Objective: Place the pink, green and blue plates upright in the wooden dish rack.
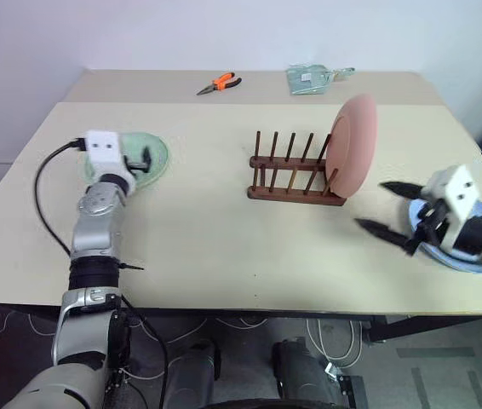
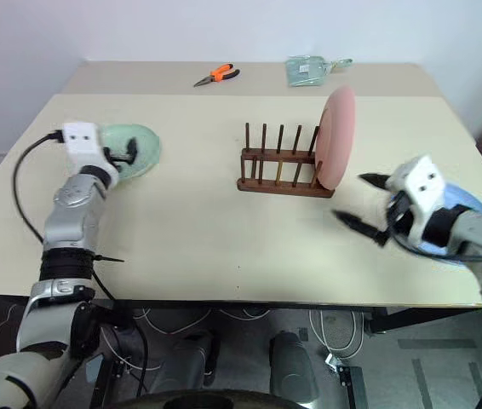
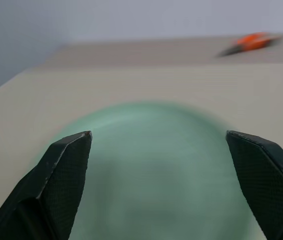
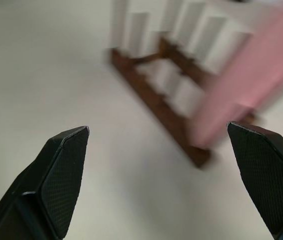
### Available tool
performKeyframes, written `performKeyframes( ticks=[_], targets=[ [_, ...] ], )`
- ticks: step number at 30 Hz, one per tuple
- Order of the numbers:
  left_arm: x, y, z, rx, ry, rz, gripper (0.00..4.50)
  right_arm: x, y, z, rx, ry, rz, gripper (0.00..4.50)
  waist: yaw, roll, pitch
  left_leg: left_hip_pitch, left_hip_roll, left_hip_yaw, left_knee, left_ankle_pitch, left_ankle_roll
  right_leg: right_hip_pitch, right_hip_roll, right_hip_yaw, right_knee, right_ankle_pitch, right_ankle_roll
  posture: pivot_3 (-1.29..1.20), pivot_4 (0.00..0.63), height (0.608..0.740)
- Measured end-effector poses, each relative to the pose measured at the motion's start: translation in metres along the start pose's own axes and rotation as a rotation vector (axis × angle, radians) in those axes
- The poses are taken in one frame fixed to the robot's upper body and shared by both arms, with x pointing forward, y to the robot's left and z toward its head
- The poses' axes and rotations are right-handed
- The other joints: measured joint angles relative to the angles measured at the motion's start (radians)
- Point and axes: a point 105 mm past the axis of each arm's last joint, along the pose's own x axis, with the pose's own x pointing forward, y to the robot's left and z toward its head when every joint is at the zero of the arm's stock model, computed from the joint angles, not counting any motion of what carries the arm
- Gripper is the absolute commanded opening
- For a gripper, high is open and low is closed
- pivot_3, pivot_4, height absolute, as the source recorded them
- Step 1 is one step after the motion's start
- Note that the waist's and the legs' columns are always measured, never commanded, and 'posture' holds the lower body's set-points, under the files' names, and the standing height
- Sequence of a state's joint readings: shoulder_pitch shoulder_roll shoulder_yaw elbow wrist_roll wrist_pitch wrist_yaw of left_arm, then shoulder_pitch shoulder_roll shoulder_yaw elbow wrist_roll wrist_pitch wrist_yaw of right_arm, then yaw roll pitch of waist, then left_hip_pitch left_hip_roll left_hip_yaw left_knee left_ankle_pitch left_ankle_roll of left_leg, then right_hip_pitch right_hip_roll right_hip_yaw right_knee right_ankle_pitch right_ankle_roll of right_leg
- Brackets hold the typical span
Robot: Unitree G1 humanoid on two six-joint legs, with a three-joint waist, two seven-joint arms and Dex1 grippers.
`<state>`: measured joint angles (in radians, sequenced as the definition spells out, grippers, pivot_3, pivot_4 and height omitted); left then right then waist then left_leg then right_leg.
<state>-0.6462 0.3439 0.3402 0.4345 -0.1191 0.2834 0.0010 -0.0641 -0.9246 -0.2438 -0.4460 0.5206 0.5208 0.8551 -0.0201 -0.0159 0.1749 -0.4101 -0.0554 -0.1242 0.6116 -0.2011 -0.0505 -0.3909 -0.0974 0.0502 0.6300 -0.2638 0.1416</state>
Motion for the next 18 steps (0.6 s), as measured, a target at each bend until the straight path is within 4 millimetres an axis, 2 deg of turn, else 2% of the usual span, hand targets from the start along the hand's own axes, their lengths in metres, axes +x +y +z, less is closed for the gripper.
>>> performKeyframes(
  ticks=[3,5,9,12,14,18],
  targets=[
    [-0.002,0.029,-0.010,-0.080,0.073,0.162,4.45,0.027,0.030,0.014,-0.016,-0.070,0.111,4.50,0.007,-0.005,0.003,0.000,0.000,-0.001,0.000,0.000,0.000,0.000,0.000,-0.001,0.000,0.001,-0.001,0.00,0.150,0.740],
    [-0.003,0.037,-0.016,-0.183,0.129,0.210,4.45,0.039,0.041,0.021,-0.007,-0.112,0.154,4.50,0.016,-0.008,0.004,-0.002,-0.002,-0.003,0.001,0.000,0.000,0.000,-0.001,-0.001,-0.001,0.001,-0.001,0.00,0.150,0.740],
    [0.000,0.027,-0.023,-0.430,0.210,0.170,4.45,0.052,0.054,0.023,0.002,-0.130,0.206,4.50,0.033,-0.011,0.005,-0.002,-0.002,-0.003,0.001,0.000,0.000,0.001,-0.001,-0.002,-0.002,0.001,0.000,0.00,0.150,0.740],
    [0.002,0.017,-0.029,-0.604,0.272,0.137,3.60,0.056,0.057,0.025,0.000,-0.143,0.214,4.50,0.031,-0.011,0.005,-0.002,-0.002,-0.003,0.001,0.000,-0.001,0.000,-0.001,-0.002,-0.001,0.001,0.000,0.00,0.150,0.740],
    [0.005,0.014,-0.028,-0.676,0.290,0.123,2.69,0.057,0.056,0.026,-0.008,-0.147,0.204,4.50,0.031,-0.011,0.005,-0.002,-0.002,-0.003,0.001,0.000,-0.001,0.000,-0.001,-0.002,-0.001,0.001,0.000,0.00,0.150,0.740],
    [0.008,0.004,-0.035,-0.767,0.332,0.086,0.53,0.058,0.053,0.027,-0.016,-0.159,0.176,4.50,0.028,-0.011,0.005,-0.002,-0.002,-0.003,0.001,0.000,-0.001,0.000,0.000,-0.002,-0.001,0.001,0.000,0.00,0.150,0.740]
  ],
)
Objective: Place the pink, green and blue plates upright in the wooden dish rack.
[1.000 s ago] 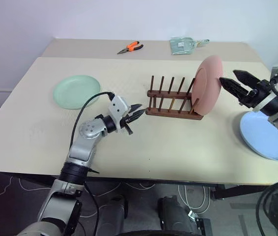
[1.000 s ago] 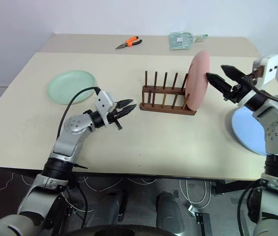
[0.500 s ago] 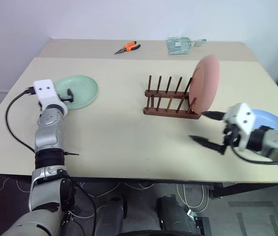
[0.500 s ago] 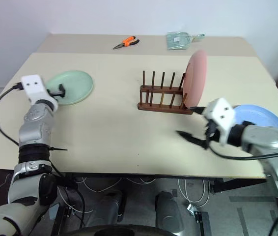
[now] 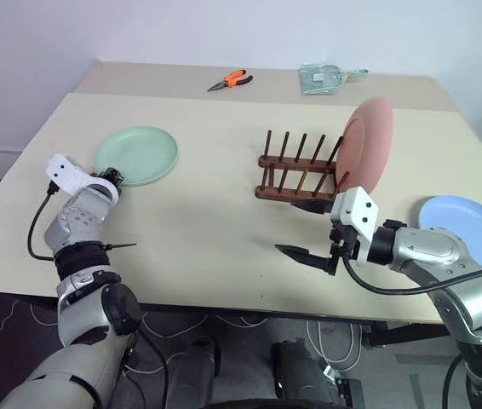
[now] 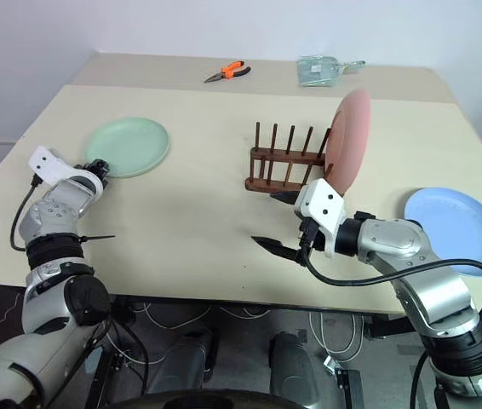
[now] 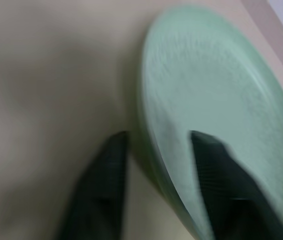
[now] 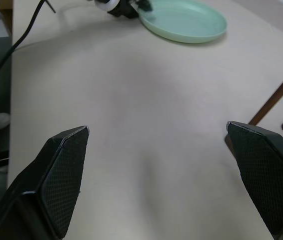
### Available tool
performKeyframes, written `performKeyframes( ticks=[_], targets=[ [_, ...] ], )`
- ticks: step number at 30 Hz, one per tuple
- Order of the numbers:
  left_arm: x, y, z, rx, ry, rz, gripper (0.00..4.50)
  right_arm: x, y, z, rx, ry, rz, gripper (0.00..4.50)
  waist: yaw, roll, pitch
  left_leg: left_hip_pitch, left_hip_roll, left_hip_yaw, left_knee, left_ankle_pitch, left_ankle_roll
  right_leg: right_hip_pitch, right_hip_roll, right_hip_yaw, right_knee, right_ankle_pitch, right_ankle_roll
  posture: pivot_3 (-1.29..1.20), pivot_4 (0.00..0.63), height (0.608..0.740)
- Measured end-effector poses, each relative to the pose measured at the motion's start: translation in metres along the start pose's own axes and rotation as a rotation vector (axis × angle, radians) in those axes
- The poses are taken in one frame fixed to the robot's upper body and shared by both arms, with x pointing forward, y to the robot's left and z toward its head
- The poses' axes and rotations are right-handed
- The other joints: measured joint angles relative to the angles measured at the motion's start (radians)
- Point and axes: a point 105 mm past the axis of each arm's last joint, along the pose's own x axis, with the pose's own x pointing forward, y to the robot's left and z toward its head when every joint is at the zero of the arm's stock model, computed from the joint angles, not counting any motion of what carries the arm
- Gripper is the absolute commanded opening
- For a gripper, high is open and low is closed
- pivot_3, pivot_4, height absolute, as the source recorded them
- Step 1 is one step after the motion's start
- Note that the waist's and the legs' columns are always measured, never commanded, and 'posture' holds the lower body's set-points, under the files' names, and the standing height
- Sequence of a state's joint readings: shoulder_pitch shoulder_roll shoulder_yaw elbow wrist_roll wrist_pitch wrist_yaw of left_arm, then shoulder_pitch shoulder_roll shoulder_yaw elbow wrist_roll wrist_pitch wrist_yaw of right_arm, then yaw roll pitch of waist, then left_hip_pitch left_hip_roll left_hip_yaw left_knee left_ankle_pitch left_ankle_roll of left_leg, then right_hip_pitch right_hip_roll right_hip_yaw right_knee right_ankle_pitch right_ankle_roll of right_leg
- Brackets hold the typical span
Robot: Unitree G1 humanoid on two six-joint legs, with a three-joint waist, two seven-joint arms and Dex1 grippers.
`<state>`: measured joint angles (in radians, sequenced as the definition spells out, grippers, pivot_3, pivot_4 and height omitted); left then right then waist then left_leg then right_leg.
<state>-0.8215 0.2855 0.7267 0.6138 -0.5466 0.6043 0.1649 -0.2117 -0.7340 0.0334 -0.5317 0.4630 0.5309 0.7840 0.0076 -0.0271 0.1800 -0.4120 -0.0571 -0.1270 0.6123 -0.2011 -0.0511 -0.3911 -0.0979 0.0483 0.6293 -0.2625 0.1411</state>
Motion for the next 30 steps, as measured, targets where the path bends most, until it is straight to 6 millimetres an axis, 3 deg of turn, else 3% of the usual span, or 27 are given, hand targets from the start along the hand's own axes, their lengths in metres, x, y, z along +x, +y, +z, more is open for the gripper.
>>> performKeyframes(
  ticks=[1,6,9,14,17,22,25,30],
  targets=[
    [0.001,-0.002,-0.001,-0.013,0.009,-0.009,0.03,0.000,-0.001,-0.001,0.000,0.002,-0.007,4.50,0.000,0.000,0.000,0.000,0.000,0.000,0.000,0.000,0.000,0.000,0.000,0.000,0.000,0.000,0.000,0.00,0.150,0.740],
    [0.002,-0.012,-0.004,-0.008,0.021,-0.078,0.03,0.000,-0.011,-0.001,0.006,0.013,-0.058,4.50,0.000,0.000,0.000,0.000,0.000,0.000,0.000,0.000,0.000,0.000,0.000,0.000,0.000,0.000,0.000,0.00,0.150,0.740],
    [-0.010,-0.058,0.002,0.084,-0.053,-0.288,0.03,0.001,-0.021,0.005,-0.097,0.035,-0.110,4.50,0.003,-0.002,0.001,-0.002,0.000,0.000,0.000,0.000,-0.001,-0.001,0.000,0.000,-0.001,0.000,0.000,0.00,0.150,0.740],
    [-0.055,-0.149,0.012,0.282,-0.173,-0.605,0.03,0.018,-0.032,0.029,-0.367,0.015,-0.160,4.50,0.001,-0.002,0.002,-0.003,0.000,0.000,0.000,0.000,-0.001,-0.003,0.000,0.000,-0.001,0.000,0.000,0.00,0.150,0.740],
    [-0.079,-0.184,-0.005,0.430,-0.169,-0.718,0.03,0.035,-0.044,0.036,-0.553,0.026,-0.217,4.50,-0.008,-0.002,0.002,-0.002,0.000,0.001,0.000,0.001,-0.001,-0.002,0.000,0.000,0.000,0.000,0.000,0.00,0.150,0.740],
    [-0.110,-0.217,-0.044,0.493,-0.079,-0.831,0.03,0.059,-0.076,0.050,-0.860,0.060,-0.383,4.50,-0.022,-0.002,0.002,-0.002,0.000,0.001,-0.001,0.001,-0.002,-0.003,0.000,0.000,0.000,0.000,-0.001,0.00,0.150,0.740],
    [-0.115,-0.218,-0.049,0.493,-0.060,-0.835,0.00,0.065,-0.081,0.041,-0.921,0.096,-0.393,3.65,-0.025,-0.002,0.002,-0.002,0.001,0.001,-0.001,0.001,-0.002,-0.004,0.000,0.000,0.001,0.000,-0.001,0.00,0.150,0.740],
    [-0.110,-0.205,-0.053,0.481,-0.029,-0.789,0.00,0.074,-0.076,0.027,-0.970,0.131,-0.355,1.12,-0.023,-0.002,0.002,-0.002,0.000,0.001,-0.001,0.001,-0.002,-0.004,0.000,0.001,0.001,0.001,-0.001,0.00,0.150,0.740]
  ],
)
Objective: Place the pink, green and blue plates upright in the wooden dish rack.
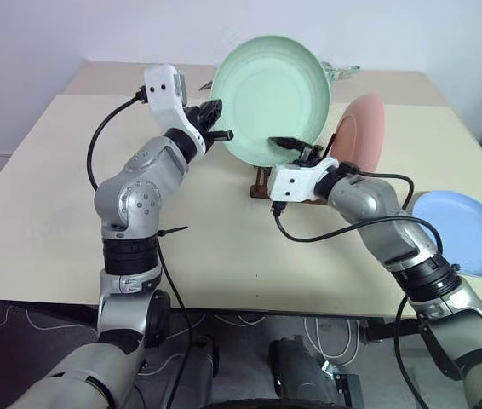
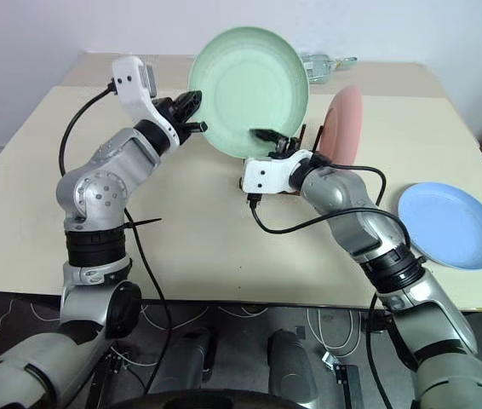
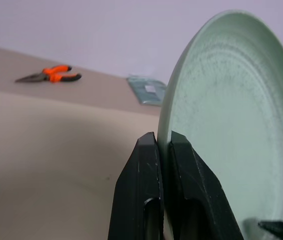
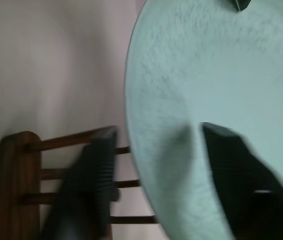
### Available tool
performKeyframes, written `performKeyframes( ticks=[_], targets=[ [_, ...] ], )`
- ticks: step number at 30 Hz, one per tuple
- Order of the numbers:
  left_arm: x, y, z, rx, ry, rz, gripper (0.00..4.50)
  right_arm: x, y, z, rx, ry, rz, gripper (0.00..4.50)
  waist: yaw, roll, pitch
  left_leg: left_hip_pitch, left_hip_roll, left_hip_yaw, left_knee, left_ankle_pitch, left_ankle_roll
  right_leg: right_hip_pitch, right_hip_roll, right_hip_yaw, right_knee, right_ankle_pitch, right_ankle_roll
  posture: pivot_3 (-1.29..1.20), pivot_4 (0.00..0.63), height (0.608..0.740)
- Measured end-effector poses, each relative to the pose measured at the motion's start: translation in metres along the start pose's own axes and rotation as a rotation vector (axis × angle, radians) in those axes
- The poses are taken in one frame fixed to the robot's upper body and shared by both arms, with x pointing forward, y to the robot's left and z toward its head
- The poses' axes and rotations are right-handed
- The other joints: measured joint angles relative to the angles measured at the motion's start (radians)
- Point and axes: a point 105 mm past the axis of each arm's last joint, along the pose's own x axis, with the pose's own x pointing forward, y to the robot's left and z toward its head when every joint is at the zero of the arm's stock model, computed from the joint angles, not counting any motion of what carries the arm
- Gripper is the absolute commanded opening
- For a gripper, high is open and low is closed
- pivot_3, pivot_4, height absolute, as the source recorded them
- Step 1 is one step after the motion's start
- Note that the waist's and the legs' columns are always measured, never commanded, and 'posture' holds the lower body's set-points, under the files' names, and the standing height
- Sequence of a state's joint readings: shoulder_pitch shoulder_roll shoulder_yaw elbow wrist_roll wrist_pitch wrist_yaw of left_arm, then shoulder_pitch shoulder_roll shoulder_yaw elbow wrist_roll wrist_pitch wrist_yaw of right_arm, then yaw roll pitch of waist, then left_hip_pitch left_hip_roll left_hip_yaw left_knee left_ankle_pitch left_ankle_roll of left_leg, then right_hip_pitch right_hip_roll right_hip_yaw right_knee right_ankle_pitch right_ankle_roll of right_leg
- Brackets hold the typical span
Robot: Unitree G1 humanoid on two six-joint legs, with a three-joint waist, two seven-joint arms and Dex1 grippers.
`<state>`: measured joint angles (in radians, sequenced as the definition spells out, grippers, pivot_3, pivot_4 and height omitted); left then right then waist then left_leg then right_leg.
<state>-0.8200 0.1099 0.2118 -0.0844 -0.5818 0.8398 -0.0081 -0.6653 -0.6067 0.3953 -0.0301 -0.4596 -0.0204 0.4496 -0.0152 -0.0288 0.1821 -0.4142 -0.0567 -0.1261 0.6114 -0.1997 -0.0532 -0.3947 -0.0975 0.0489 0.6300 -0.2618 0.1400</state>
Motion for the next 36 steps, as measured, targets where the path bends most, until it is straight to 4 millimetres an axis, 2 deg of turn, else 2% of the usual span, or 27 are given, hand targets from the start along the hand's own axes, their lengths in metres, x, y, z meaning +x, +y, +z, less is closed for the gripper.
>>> performKeyframes(
  ticks=[1,2,4,10,13,15,17,18,19,20,21,23,25,26,28,33,36],
  targets=[
    [0.000,0.001,0.001,-0.004,-0.004,0.003,0.00,0.000,0.000,0.001,-0.011,-0.003,0.000,0.67,0.000,0.000,0.000,0.000,0.000,0.000,0.000,0.000,0.000,0.000,0.000,0.000,0.000,0.000,0.000,0.00,0.150,0.740],
    [-0.001,0.001,0.002,-0.013,-0.010,-0.005,0.33,0.000,0.001,0.000,-0.024,-0.002,0.005,0.04,0.001,0.000,0.000,0.000,0.000,0.000,0.000,0.000,0.000,0.000,0.000,0.000,0.000,0.000,0.000,0.00,0.150,0.740],
    [-0.002,-0.001,0.004,-0.033,-0.021,-0.020,1.01,0.000,0.005,0.002,-0.041,-0.011,0.010,0.00,0.001,0.000,0.000,0.000,0.000,0.000,0.000,0.000,0.000,0.001,0.000,0.000,0.000,0.000,0.000,0.00,0.150,0.740],
    [-0.001,-0.002,0.013,-0.121,-0.082,-0.042,4.01,-0.001,0.001,-0.003,-0.088,0.014,-0.014,0.00,0.001,0.000,0.000,0.000,0.000,0.000,0.000,0.000,0.000,0.001,0.000,0.000,0.000,0.000,0.000,0.00,0.150,0.740],
    [0.000,0.011,0.039,-0.094,-0.192,0.024,4.01,-0.003,-0.001,-0.004,-0.093,0.020,-0.028,0.00,-0.002,0.000,0.000,0.000,0.000,0.000,0.000,0.000,0.000,0.000,0.000,0.000,0.000,0.000,0.000,0.00,0.150,0.740],
    [-0.005,0.035,0.063,-0.005,-0.287,0.129,4.01,-0.006,-0.002,-0.007,-0.055,0.021,-0.046,0.00,-0.004,0.000,0.000,0.001,0.000,0.000,-0.001,0.000,0.000,0.000,0.000,0.000,0.000,0.000,0.000,0.00,0.150,0.740],
    [-0.019,0.078,0.081,0.269,-0.324,0.299,4.01,-0.011,-0.014,0.001,0.117,-0.039,-0.132,0.00,-0.011,0.001,0.000,0.003,0.001,0.002,-0.003,0.000,0.000,0.000,0.001,0.002,0.000,0.001,-0.001,0.00,0.150,0.740],
    [-0.028,0.101,0.082,0.468,-0.301,0.377,4.01,-0.016,-0.025,0.009,0.266,-0.098,-0.200,0.00,-0.017,0.001,0.000,0.005,0.001,0.003,-0.006,0.000,0.000,0.001,0.001,0.002,0.000,0.001,-0.001,0.00,0.150,0.740],
    [-0.033,0.115,0.071,0.629,-0.244,0.399,4.01,-0.023,-0.037,0.018,0.409,-0.169,-0.264,0.00,-0.019,0.002,0.000,0.005,0.001,0.002,-0.007,0.000,0.000,0.001,0.001,0.002,0.000,0.001,-0.001,0.00,0.150,0.740],
    [-0.033,0.121,0.058,0.711,-0.197,0.384,4.01,-0.029,-0.046,0.025,0.501,-0.225,-0.301,0.00,-0.017,0.002,0.000,0.005,0.001,0.002,-0.007,0.000,0.000,0.002,0.001,0.002,0.000,0.001,-0.001,0.00,0.150,0.740],
    [-0.030,0.122,0.034,0.767,-0.133,0.327,4.01,-0.035,-0.055,0.034,0.604,-0.290,-0.330,0.00,-0.005,0.002,0.000,0.005,0.000,0.001,-0.007,0.000,0.000,0.003,0.000,0.002,-0.001,0.001,-0.001,0.00,0.150,0.740],
    [-0.027,0.112,-0.024,0.725,-0.024,0.171,4.01,-0.043,-0.064,0.047,0.825,-0.403,-0.358,0.00,0.014,0.001,0.000,0.004,0.000,-0.002,-0.004,0.000,0.000,0.004,-0.001,0.000,-0.003,0.001,-0.001,0.00,0.150,0.740],
    [-0.030,0.090,-0.079,0.612,0.068,0.006,4.01,-0.046,-0.063,0.050,1.062,-0.459,-0.363,0.00,0.021,0.001,0.000,0.001,0.000,-0.002,-0.004,0.000,0.000,0.002,-0.001,0.000,-0.003,0.001,-0.002,0.00,0.150,0.740],
    [-0.032,0.081,-0.094,0.587,0.095,-0.061,4.01,-0.046,-0.061,0.047,1.142,-0.460,-0.360,0.00,0.019,0.001,0.000,0.000,0.000,-0.002,-0.004,0.000,0.000,0.000,-0.001,0.000,-0.002,0.002,-0.003,0.00,0.150,0.740],
    [-0.040,0.060,-0.109,0.582,0.114,-0.202,4.01,-0.047,-0.058,0.039,1.251,-0.438,-0.365,0.00,0.015,0.002,0.000,0.000,0.001,-0.001,-0.004,0.000,0.000,-0.002,-0.001,0.000,0.000,0.002,-0.004,0.00,0.150,0.740],
    [-0.053,0.010,-0.106,0.576,0.076,-0.483,4.01,-0.052,-0.058,0.024,1.355,-0.398,-0.398,0.00,-0.005,0.007,0.000,0.001,0.002,0.000,-0.006,0.000,0.000,-0.003,0.000,0.001,0.000,0.002,-0.004,0.00,0.150,0.740],
    [-0.058,0.001,-0.109,0.556,0.092,-0.545,4.01,-0.055,-0.059,0.018,1.397,-0.395,-0.412,0.00,-0.006,0.008,0.000,0.002,0.002,0.000,-0.006,0.000,0.000,-0.002,0.001,0.001,0.000,0.002,-0.004,0.00,0.150,0.740]
  ],
)
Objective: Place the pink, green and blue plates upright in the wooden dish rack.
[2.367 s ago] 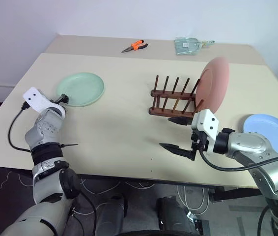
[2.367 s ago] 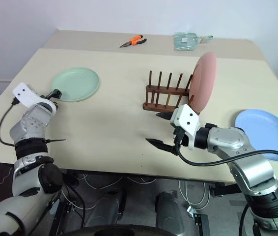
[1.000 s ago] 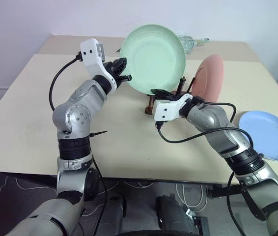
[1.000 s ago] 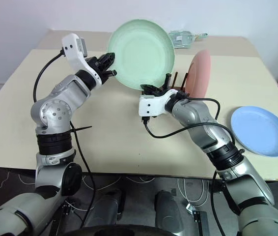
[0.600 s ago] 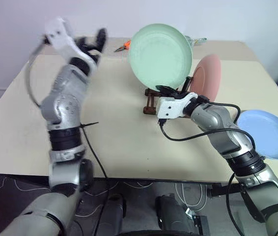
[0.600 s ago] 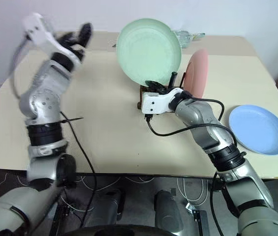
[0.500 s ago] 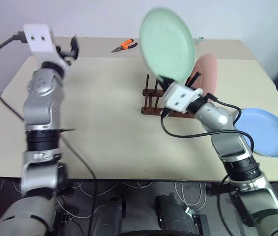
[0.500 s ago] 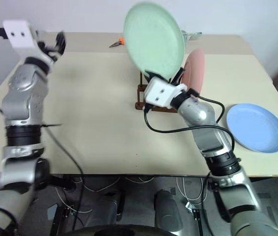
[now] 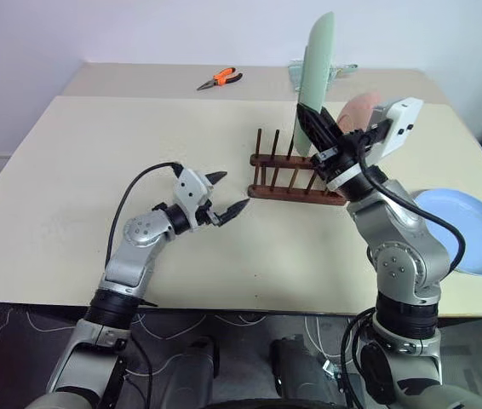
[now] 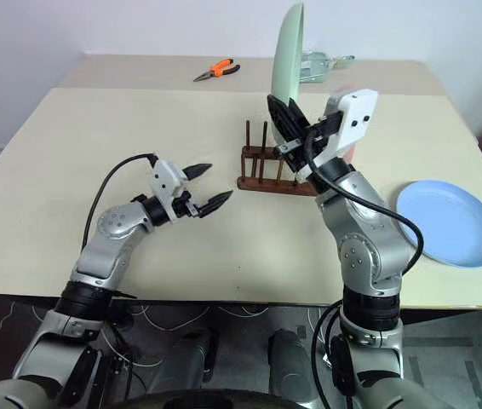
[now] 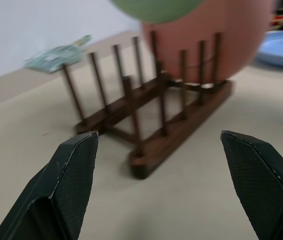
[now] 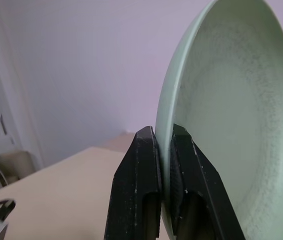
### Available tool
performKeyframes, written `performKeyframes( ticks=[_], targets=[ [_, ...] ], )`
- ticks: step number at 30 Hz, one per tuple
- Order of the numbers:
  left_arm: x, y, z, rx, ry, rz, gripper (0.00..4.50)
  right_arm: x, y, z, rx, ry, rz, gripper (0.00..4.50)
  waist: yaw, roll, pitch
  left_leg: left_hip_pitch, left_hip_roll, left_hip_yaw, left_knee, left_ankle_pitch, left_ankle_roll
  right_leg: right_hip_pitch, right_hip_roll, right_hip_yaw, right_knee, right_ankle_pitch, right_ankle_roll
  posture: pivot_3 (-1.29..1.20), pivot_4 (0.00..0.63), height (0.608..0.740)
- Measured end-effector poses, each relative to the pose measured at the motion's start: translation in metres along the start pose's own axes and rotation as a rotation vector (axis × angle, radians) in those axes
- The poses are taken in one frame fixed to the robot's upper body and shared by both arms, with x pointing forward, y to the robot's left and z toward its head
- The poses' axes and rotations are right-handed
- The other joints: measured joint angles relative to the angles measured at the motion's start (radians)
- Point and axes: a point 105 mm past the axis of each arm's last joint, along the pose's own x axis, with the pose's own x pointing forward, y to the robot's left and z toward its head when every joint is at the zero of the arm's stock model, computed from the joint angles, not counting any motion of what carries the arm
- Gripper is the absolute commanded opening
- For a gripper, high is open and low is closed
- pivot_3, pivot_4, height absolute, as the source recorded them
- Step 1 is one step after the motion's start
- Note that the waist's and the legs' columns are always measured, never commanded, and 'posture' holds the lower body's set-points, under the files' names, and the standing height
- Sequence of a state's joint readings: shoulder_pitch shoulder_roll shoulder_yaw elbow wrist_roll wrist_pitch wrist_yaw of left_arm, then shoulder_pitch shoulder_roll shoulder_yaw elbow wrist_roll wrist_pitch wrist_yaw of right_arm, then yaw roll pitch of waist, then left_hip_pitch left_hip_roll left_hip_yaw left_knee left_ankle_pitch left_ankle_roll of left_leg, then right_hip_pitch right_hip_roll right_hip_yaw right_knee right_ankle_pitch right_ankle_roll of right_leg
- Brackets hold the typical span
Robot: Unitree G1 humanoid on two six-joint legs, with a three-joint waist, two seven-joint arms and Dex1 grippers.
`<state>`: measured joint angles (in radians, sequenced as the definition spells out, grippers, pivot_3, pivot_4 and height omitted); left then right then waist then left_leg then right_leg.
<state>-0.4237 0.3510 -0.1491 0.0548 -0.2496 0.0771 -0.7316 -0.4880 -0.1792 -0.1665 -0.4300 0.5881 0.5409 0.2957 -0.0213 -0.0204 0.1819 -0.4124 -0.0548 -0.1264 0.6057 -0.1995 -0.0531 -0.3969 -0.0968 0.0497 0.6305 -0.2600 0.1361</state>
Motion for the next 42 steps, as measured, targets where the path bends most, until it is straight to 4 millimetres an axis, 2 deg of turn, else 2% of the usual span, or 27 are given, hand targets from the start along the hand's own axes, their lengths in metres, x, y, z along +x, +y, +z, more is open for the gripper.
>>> performKeyframes(
  ticks=[5,12,15,20,25,29,31,33,34,36,38,40,42],
  targets=[
    [0.001,-0.010,-0.004,-0.017,0.018,-0.048,4.01,-0.002,-0.009,-0.011,0.081,0.055,-0.014,0.00,0.003,0.000,0.000,0.000,0.000,0.000,0.001,0.000,0.000,0.001,0.000,0.000,0.000,0.000,0.000,0.00,0.150,0.740],
    [0.003,-0.014,-0.005,-0.013,0.024,-0.056,4.01,-0.008,-0.028,-0.024,0.149,0.130,-0.056,0.00,0.002,0.000,0.000,0.000,0.000,0.000,0.000,0.000,0.000,0.001,0.000,0.000,0.000,0.000,0.000,0.00,0.150,0.740],
    [0.005,-0.016,-0.005,-0.016,0.019,-0.062,4.07,-0.008,-0.035,-0.032,0.156,0.171,-0.066,0.99,0.001,0.000,0.000,0.000,0.000,0.001,0.000,0.000,0.000,0.001,0.000,0.000,0.000,0.000,0.000,0.00,0.150,0.740],
    [0.008,-0.018,-0.005,-0.014,0.018,-0.062,4.07,-0.002,-0.037,-0.035,0.054,0.212,-0.055,3.48,0.003,0.000,0.000,0.000,0.000,0.001,0.001,0.000,0.000,0.001,0.000,0.000,0.000,0.000,0.000,0.00,0.150,0.740],
    [0.008,-0.018,-0.006,-0.010,0.021,-0.062,4.07,-0.001,-0.042,-0.023,-0.202,0.211,-0.039,3.48,0.004,0.000,0.000,0.000,0.000,0.001,0.001,0.000,0.000,0.001,0.000,0.000,-0.001,0.000,0.001,0.00,0.150,0.740],
    [0.008,-0.019,-0.005,-0.010,0.020,-0.064,4.07,-0.002,-0.045,-0.014,-0.338,0.209,-0.023,3.48,0.003,0.000,0.000,0.000,0.000,0.001,0.001,0.000,0.000,0.001,0.000,0.000,-0.001,0.000,0.001,0.00,0.150,0.740],
    [0.008,-0.019,-0.005,-0.010,0.020,-0.065,4.07,-0.001,-0.049,-0.001,-0.428,0.192,-0.026,3.48,0.004,0.001,0.001,0.000,0.000,0.001,0.001,0.000,0.000,0.001,0.000,0.000,-0.001,0.000,0.001,0.00,0.150,0.740],
    [0.009,-0.019,-0.005,-0.007,0.020,-0.067,4.07,-0.002,-0.058,0.025,-0.497,0.129,-0.064,3.48,0.007,0.001,0.001,0.000,0.000,0.001,0.001,0.000,0.000,0.001,0.000,0.000,-0.001,0.000,0.001,0.00,0.150,0.740],
    [0.010,-0.018,-0.004,-0.002,0.018,-0.068,4.07,-0.006,-0.067,0.042,-0.526,0.096,-0.107,3.48,0.010,0.001,0.001,0.000,0.000,0.001,0.001,0.000,0.000,0.002,0.000,0.000,-0.001,0.000,0.001,0.00,0.150,0.740],
    [0.010,-0.017,-0.003,0.008,0.018,-0.067,4.07,-0.017,-0.084,0.069,-0.565,0.051,-0.190,4.04,0.015,0.001,0.001,0.000,-0.001,0.001,0.001,0.000,0.000,0.003,-0.001,0.000,-0.003,0.000,0.001,0.00,0.150,0.740],
    [0.011,-0.016,-0.003,0.009,0.019,-0.068,4.07,-0.041,-0.104,0.086,-0.582,0.046,-0.279,4.46,0.019,0.000,0.001,0.000,-0.001,0.001,0.001,-0.001,0.001,0.005,-0.001,0.000,-0.004,-0.001,0.001,0.00,0.150,0.740],
    [0.012,-0.016,-0.005,0.005,0.024,-0.074,4.07,-0.060,-0.116,0.084,-0.572,0.085,-0.328,4.46,0.016,0.000,0.001,0.000,-0.001,0.001,0.001,-0.001,0.001,0.004,-0.001,0.000,-0.004,-0.001,0.001,0.00,0.150,0.740],
    [0.014,-0.019,-0.007,0.011,0.026,-0.095,4.07,-0.082,-0.127,0.065,-0.578,0.215,-0.359,4.46,0.011,0.001,0.001,0.000,-0.001,0.001,0.001,-0.001,0.001,0.004,-0.001,0.000,-0.003,-0.001,0.001,0.00,0.150,0.740]
  ],
)
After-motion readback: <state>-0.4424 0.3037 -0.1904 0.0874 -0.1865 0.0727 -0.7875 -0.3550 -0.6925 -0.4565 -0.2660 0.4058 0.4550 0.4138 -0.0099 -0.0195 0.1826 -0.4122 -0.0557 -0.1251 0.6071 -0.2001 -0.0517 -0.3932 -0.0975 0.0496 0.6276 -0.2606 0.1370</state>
